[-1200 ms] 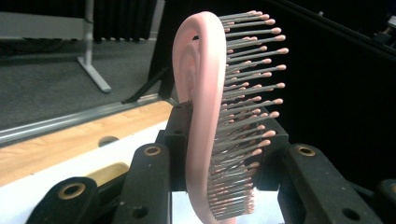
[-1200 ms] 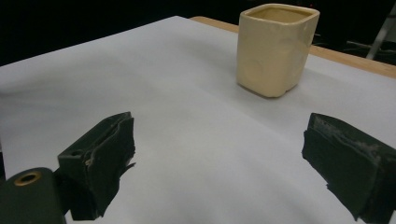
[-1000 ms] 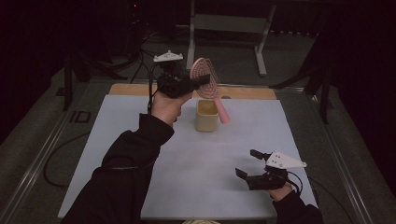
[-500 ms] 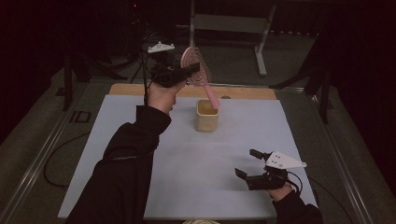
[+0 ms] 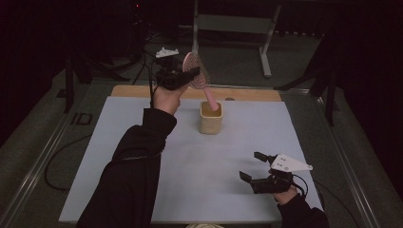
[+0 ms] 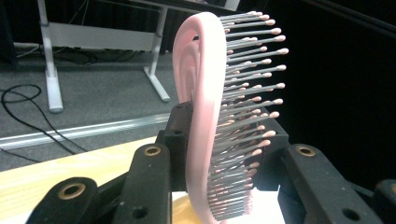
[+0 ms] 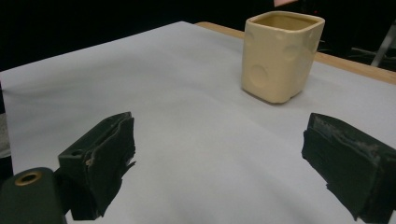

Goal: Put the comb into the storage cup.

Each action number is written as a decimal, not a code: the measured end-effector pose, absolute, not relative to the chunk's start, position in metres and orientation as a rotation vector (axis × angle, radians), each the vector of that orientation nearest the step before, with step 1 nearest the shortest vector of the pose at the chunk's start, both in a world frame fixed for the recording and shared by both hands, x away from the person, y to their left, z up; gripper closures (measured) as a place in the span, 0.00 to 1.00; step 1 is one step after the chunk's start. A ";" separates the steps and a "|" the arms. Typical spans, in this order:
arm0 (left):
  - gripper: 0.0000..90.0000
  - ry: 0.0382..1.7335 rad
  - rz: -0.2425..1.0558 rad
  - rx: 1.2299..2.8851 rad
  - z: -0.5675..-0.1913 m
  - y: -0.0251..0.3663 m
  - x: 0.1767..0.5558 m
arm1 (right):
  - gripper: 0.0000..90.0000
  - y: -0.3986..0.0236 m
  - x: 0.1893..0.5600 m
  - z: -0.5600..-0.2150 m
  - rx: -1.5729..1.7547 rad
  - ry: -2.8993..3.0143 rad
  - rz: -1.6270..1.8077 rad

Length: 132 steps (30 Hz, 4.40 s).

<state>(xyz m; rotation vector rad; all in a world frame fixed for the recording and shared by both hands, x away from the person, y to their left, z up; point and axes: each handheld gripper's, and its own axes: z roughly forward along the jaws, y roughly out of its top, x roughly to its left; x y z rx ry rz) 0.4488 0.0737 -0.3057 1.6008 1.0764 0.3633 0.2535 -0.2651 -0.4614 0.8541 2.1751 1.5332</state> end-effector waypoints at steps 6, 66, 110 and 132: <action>0.74 1.086 0.362 1.610 -0.316 0.071 0.453 | 0.10 -0.264 0.254 -0.462 0.852 2.179 1.528; 0.73 1.121 0.276 1.735 -0.399 0.051 0.468 | 0.10 -0.264 0.253 -0.463 0.847 2.192 1.539; 0.00 1.019 0.195 1.870 -0.388 0.069 0.459 | 0.10 -0.265 0.255 -0.462 0.857 2.183 1.544; 0.00 0.845 0.131 1.889 -0.373 0.098 0.442 | 0.10 -0.265 0.257 -0.463 0.858 2.183 1.540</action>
